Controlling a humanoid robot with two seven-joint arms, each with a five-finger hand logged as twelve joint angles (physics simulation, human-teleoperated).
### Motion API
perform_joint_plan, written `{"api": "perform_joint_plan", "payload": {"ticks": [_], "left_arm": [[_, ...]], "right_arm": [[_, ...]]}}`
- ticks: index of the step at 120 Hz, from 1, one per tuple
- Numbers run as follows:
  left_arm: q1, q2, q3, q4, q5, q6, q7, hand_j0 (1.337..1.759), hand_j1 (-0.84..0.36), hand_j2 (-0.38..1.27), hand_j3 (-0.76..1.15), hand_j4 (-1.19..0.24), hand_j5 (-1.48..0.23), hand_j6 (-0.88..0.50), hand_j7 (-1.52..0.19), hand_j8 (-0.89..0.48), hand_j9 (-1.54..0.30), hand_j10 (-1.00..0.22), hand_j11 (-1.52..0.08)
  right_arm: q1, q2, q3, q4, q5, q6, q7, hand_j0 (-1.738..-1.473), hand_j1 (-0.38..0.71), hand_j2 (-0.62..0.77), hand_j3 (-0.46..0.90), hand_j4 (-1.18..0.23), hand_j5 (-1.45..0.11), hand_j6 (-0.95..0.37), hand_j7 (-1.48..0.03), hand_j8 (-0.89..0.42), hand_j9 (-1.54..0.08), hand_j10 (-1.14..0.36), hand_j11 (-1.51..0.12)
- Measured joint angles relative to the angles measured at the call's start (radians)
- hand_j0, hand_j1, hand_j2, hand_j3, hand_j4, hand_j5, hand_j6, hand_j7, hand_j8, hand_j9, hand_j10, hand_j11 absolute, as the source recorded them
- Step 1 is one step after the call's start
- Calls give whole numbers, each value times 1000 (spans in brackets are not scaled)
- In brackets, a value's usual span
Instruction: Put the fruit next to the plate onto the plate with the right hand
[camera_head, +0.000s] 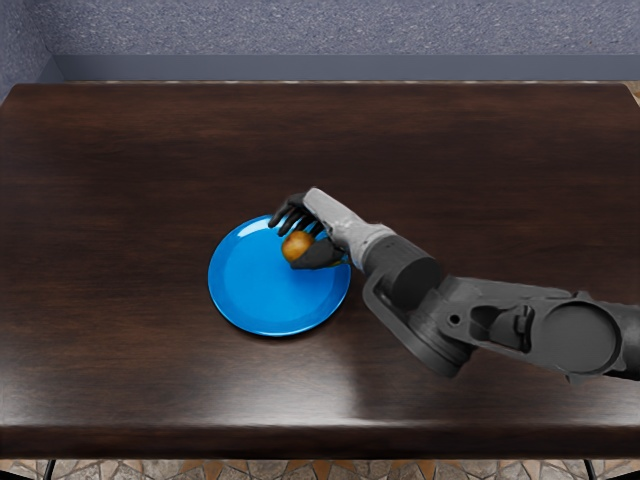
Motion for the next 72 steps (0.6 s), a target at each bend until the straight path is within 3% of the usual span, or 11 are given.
{"api": "perform_joint_plan", "payload": {"ticks": [72], "left_arm": [[0,0,0,0,0,0,0,1658,349,0,0,0,0,0,0,0,0,0,0]], "right_arm": [[-69,71,0,-53,-53,-1,0,-1657,270,56,0,-563,-740,-565,-736,-488,-743,-524,-737]]}}
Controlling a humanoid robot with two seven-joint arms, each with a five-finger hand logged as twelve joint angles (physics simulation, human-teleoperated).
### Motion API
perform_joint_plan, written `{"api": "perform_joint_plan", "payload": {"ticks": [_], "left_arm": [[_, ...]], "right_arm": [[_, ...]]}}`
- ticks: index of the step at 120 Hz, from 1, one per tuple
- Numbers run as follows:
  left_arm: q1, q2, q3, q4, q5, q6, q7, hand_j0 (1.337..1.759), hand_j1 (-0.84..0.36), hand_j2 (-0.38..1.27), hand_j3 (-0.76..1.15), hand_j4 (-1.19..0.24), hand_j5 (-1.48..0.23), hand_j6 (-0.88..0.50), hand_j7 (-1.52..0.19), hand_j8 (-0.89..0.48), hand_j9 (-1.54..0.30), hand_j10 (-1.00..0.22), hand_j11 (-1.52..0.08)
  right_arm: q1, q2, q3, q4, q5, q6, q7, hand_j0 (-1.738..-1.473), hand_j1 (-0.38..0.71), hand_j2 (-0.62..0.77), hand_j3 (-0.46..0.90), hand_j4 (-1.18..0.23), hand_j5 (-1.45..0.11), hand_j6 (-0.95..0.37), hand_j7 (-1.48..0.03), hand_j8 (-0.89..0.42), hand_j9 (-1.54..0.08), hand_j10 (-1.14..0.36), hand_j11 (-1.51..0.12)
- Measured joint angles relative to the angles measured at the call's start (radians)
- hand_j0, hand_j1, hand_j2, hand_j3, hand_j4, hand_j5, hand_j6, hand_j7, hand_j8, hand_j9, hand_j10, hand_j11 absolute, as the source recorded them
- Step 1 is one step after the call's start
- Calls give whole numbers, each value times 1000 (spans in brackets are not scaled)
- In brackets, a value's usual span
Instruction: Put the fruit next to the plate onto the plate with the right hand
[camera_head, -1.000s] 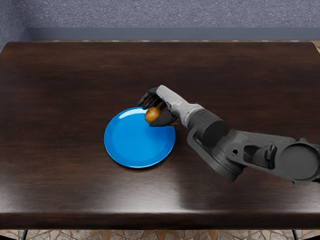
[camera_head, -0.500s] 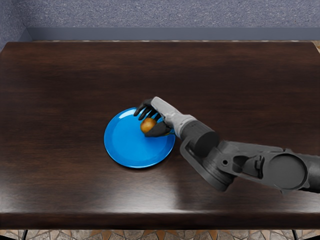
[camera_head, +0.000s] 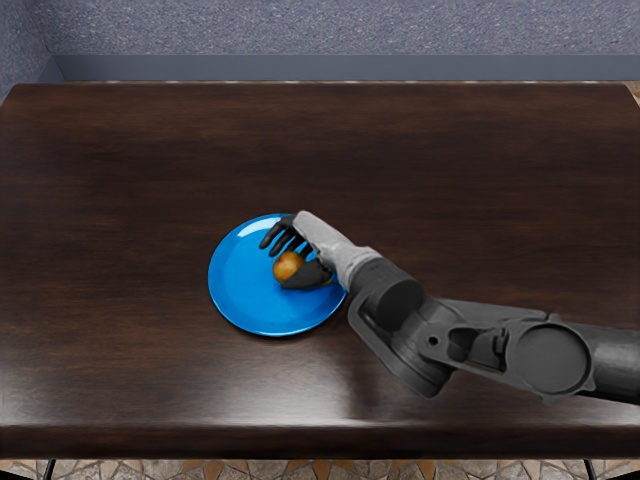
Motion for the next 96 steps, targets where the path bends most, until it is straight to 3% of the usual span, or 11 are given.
{"api": "perform_joint_plan", "payload": {"ticks": [20,58,96], "left_arm": [[1,0,0,0,0,0,0,1658,349,0,0,0,0,0,0,0,0,0,0],[0,0,0,0,0,0,0,1658,349,0,0,0,0,0,0,0,0,0,0],[0,0,0,0,0,0,0,1658,349,0,0,0,0,0,0,0,0,0,0]], "right_arm": [[-8,3,0,-5,-2,0,0,-1658,255,20,0,-537,-704,-539,-701,-490,-706,-520,-701],[-7,3,8,-7,0,-4,0,-1658,-139,-9,0,-183,-239,-184,-238,-173,-239,-180,-238],[17,-38,76,9,19,27,0,-1658,-304,-1,0,-40,-52,-40,-51,-38,-52,-39,-51]]}}
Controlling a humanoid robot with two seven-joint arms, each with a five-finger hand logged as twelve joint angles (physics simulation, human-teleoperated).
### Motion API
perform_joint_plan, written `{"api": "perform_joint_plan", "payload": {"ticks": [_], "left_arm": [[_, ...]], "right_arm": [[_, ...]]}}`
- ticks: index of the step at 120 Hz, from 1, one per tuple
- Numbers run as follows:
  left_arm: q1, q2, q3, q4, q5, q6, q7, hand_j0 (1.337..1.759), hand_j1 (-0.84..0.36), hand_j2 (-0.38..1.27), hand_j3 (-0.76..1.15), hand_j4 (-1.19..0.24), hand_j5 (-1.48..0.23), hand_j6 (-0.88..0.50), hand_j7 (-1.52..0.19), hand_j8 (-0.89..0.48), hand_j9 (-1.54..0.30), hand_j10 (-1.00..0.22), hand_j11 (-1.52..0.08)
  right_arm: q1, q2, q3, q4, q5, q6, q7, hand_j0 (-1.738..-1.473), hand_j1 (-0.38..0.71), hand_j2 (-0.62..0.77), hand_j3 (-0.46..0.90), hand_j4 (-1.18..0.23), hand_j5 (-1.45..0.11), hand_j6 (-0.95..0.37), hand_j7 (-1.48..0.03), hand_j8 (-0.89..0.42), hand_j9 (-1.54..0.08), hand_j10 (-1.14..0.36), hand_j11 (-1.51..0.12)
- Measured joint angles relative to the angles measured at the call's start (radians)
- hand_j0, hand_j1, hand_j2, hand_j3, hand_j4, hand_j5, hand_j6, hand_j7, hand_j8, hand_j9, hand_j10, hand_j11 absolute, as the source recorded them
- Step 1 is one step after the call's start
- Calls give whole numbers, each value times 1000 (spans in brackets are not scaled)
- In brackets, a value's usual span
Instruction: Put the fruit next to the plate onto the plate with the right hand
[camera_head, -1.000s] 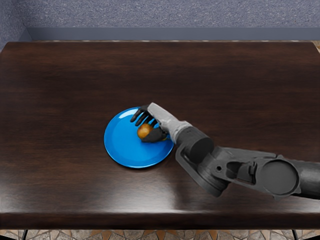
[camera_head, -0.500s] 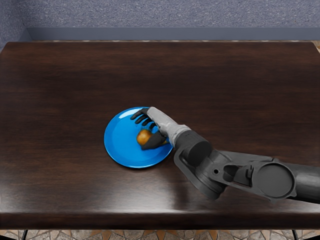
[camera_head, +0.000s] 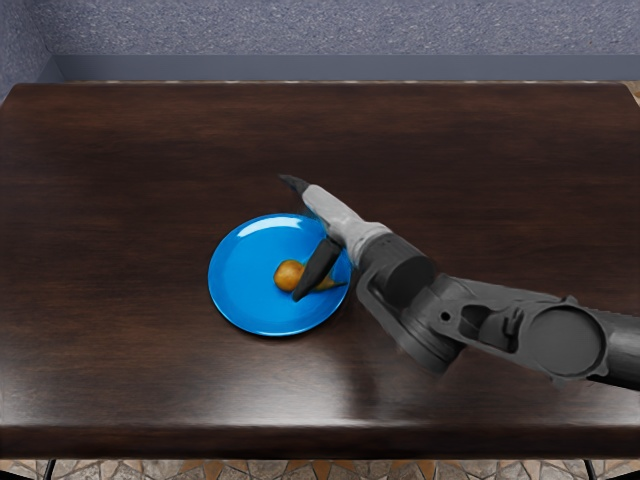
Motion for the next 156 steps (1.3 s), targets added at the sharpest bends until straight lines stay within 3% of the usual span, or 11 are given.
{"api": "perform_joint_plan", "payload": {"ticks": [21,48,69,87,106,126,156], "left_arm": [[0,0,0,0,0,0,0,1658,349,0,0,0,0,0,0,0,0,0,0],[0,0,0,0,0,0,0,1658,349,0,0,0,0,0,0,0,0,0,0],[1,0,0,0,0,0,0,1658,349,0,0,0,0,0,0,0,0,0,0],[1,0,0,0,0,0,0,1658,349,0,0,0,0,0,0,0,0,0,0],[0,0,0,0,0,0,0,1658,349,0,0,0,0,0,0,0,0,0,0],[9,0,0,0,0,0,0,1658,349,0,0,0,0,0,0,0,0,0,0],[17,0,0,0,0,0,1,1658,349,0,0,0,0,0,0,0,0,0,0]], "right_arm": [[-6,-55,64,40,26,71,0,-1658,-330,0,0,-17,-22,-18,-22,-16,-22,-17,-22],[-74,-148,303,51,208,387,0,-1658,-343,0,0,-6,-7,-7,-7,-6,-7,-6,-7],[-117,-321,416,47,432,638,0,-1658,-347,1,0,-3,-3,-3,-3,-3,-3,-3,-3],[-143,-484,440,22,587,825,0,-1658,-348,1,0,-2,-2,-2,-1,-2,-2,-2,-2],[-161,-594,445,-29,694,1017,4,-1658,-349,1,0,-1,-1,-2,-1,-2,-1,-1,-1],[-164,-638,455,-77,763,1102,42,-1658,-349,1,0,-2,-1,-2,0,-2,0,-1,0],[-165,-647,466,-99,796,1122,53,-1658,-349,1,0,-2,0,-2,0,-2,0,-1,0]]}}
